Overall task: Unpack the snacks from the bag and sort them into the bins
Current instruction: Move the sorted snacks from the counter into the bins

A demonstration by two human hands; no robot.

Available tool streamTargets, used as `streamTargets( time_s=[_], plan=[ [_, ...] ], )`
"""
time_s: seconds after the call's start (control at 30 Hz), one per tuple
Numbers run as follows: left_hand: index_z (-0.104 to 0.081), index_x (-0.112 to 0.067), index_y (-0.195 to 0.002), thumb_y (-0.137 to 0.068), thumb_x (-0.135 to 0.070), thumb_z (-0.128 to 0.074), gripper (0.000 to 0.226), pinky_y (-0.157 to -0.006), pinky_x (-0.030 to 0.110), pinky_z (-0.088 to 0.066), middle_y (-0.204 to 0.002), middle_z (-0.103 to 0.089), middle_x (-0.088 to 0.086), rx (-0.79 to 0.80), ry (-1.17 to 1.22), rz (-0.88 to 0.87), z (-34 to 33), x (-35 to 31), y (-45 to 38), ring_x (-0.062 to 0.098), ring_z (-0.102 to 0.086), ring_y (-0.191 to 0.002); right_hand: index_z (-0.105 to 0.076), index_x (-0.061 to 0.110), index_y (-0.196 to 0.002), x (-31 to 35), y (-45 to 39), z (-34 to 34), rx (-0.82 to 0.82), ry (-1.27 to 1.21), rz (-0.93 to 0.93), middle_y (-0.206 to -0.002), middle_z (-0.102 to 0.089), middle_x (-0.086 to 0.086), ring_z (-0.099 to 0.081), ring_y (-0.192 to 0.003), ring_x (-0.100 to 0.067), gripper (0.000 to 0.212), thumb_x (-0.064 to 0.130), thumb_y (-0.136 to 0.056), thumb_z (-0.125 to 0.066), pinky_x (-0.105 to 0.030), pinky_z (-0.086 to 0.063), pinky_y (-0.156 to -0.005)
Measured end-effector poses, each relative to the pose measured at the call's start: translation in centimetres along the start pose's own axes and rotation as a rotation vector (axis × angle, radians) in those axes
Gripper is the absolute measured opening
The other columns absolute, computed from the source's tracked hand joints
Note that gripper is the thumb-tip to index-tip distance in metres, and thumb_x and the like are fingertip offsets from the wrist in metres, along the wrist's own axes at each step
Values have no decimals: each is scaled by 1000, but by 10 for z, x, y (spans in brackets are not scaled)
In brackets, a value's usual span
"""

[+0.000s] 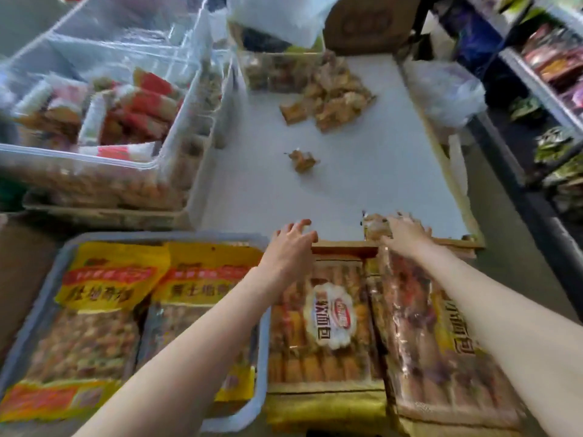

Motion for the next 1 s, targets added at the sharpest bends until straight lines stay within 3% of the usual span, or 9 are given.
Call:
streamTargets(
  time_s=[0.1,0.2,0.3,0.4,0.53,0.67,0.77,0.9,1.0],
  plan=[
    [-50,-17,-130,-90,-9,-48,41,-108,38,-27,-151,-28,4,23,52,65,-7,9,-42,27,-32,-133,-42,27,-138,-5,-42,-22,103,-72,-9,-134,-43,-13,-37,-129,-31,46,23,-92,-44,-47,-33,-99],
    [-46,-16,-133,-91,-9,-46,43,-106,38,-28,-149,-28,6,79,34,118,-14,29,-75,29,-33,-132,-47,22,-132,8,-77,-29,108,-73,3,-137,-42,-11,-32,-132,-34,39,25,-94,-40,-45,-30,-104],
    [-42,-16,-135,-91,-10,-46,45,-106,40,-28,-150,-26,6,115,6,173,-17,52,-105,30,-32,-132,-51,23,-129,57,-107,-33,139,-190,256,-140,-37,-10,-26,-137,-32,38,30,-92,-45,-41,-23,-109],
    [-31,-19,-143,-93,-20,-47,52,-107,42,-27,-154,-19,7,116,-42,194,-11,72,-140,31,-26,-136,-52,20,-129,99,-138,-22,148,-355,410,-145,-35,-9,-30,-137,-25,40,28,-90,-53,-42,-28,-110],
    [-13,-34,-149,-91,-48,-50,70,-108,54,-24,-159,1,5,74,-70,220,6,93,-195,41,-4,-142,-40,22,-141,99,-207,14,18,-474,292,-153,-20,-14,-26,-139,-33,58,19,-86,-58,-44,-27,-112],
    [-1,-48,-146,-76,-72,-50,89,-104,69,-15,-155,24,4,159,-31,264,-3,96,-247,50,22,-136,-25,37,-146,85,-271,50,-31,-392,210,-156,1,-15,-10,-140,-42,74,38,-84,-65,-51,-23,-111],
    [7,-49,-144,-69,-78,-52,99,-100,74,-8,-150,35,8,274,-150,205,-27,90,-274,52,31,-131,-20,42,-146,88,-314,85,-118,-297,201,-157,14,-7,0,-139,-48,80,47,-81,-66,-58,-17,-111],
    [-6,-48,-145,-66,-71,-64,101,-101,72,-14,-149,36,9,352,-128,171,-42,97,-304,55,26,-132,-18,41,-147,106,-367,120,-194,-146,225,-156,21,-10,18,-137,-50,87,51,-77,-69,-62,3,-110],
    [-22,-48,-139,-62,-68,-71,94,-99,68,-26,-151,32,7,402,-44,197,-44,107,-320,57,17,-133,-12,41,-148,110,-412,121,-94,-10,182,-155,24,-8,19,-135,-53,97,56,-72,-71,-67,-4,-107]
  ],
)
Point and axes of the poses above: each hand's wrist, its own y-axis away from the middle knuckle, its own z-axis out of the back of the hand, x = y × z, the point moved 9 cm from there along -y, towards the middle knuckle
